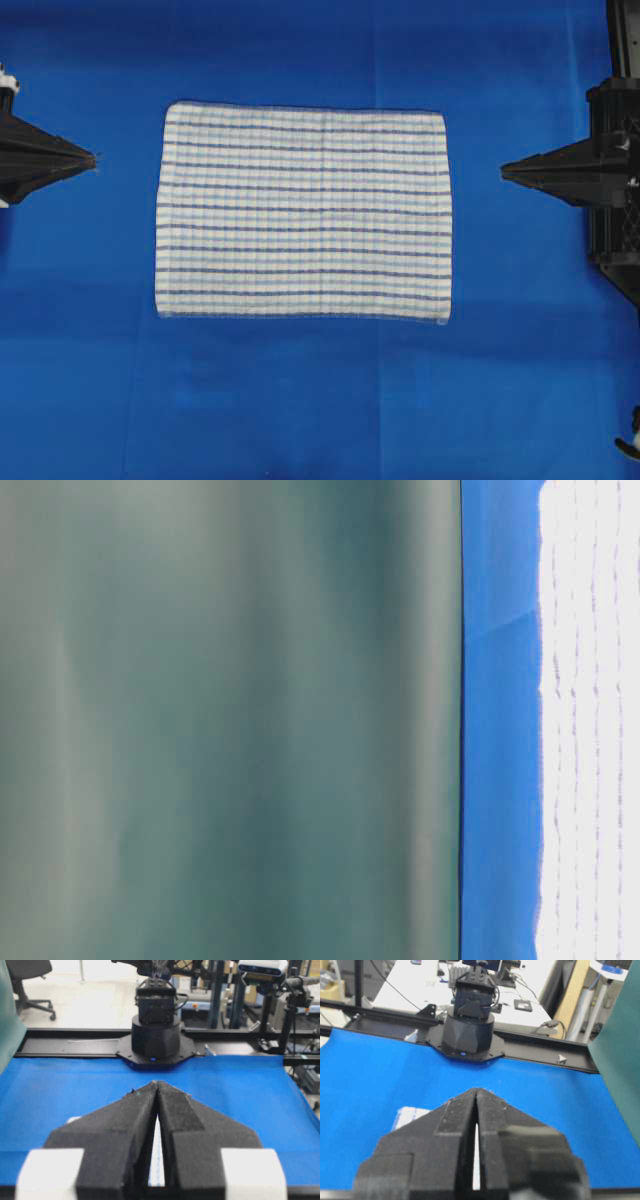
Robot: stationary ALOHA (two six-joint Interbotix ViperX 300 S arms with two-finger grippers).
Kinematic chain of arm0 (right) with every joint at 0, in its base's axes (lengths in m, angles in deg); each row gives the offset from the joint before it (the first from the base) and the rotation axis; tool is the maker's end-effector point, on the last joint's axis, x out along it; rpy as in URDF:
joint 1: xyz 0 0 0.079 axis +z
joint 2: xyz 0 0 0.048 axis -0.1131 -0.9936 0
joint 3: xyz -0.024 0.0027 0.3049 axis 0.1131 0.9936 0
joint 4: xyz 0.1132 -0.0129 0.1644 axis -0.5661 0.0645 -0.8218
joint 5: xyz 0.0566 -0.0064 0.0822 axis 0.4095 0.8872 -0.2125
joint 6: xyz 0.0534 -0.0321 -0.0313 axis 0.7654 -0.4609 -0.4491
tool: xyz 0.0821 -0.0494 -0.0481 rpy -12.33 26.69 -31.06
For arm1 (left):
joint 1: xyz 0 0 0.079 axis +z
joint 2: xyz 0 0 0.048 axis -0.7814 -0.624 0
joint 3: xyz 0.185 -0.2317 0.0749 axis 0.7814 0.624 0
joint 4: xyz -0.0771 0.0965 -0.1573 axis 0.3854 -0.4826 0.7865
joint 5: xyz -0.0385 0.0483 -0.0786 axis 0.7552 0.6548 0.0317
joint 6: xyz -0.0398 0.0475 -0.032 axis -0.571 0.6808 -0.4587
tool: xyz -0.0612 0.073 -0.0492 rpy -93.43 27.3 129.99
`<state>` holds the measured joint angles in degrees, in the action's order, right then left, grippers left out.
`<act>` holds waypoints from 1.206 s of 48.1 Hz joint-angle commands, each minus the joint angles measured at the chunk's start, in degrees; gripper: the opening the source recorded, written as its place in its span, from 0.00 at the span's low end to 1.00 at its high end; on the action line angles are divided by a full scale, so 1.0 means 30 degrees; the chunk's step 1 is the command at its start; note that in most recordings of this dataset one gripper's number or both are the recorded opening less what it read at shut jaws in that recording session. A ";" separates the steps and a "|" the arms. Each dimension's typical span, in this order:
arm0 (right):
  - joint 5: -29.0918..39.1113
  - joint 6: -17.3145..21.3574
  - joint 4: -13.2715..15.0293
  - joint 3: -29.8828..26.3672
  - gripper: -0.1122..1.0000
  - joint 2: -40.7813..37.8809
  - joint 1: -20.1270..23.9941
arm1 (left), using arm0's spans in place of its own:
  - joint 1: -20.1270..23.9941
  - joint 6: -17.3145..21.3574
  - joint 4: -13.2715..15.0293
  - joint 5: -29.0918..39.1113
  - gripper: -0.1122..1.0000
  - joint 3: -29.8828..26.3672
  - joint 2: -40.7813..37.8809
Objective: Fold the blue towel.
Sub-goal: 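Move both grippers to the towel's far corners and grasp them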
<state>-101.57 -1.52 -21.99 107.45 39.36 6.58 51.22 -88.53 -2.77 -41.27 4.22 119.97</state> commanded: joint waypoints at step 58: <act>-0.1260 0.0117 -0.2725 -0.0732 0.75 -1.1572 -0.7852 | 0.7529 -0.0146 0.0762 -0.1846 0.72 -0.0146 -1.1309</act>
<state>-103.33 -1.26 -29.99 106.05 7.19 -15.92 72.40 -88.88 -0.66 -44.88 4.75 88.68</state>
